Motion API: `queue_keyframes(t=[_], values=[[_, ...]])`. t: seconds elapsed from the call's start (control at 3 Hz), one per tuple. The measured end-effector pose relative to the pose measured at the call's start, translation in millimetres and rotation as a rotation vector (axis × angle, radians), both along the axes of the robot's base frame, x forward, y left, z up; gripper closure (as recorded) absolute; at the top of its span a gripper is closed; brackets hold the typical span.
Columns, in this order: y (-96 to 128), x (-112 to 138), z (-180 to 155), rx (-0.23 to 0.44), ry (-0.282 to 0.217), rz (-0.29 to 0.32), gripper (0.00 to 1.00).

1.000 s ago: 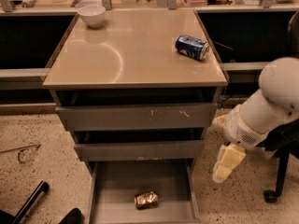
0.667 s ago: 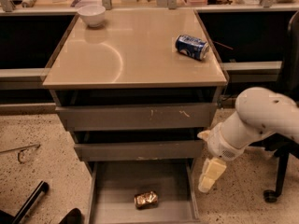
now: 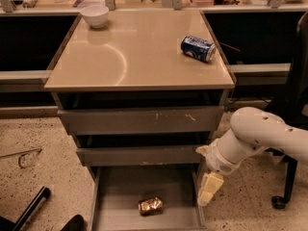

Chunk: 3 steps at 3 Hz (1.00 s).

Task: Pick orange can from bottom drawer and place on counter

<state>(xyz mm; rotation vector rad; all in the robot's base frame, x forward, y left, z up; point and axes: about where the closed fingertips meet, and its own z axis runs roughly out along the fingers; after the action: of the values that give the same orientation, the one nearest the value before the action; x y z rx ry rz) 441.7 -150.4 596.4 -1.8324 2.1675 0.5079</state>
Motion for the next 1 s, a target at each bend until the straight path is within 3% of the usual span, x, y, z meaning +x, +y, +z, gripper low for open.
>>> queue_keyframes(t=[0.33,0.67,1.0], values=[[9,14,-33,0.076,-0.040,0.008,0.00],[27,40,-98,0.180,-0.108,-0.004,0.00],[58,65,-180,0.203,-0.165,0.019,0.00]])
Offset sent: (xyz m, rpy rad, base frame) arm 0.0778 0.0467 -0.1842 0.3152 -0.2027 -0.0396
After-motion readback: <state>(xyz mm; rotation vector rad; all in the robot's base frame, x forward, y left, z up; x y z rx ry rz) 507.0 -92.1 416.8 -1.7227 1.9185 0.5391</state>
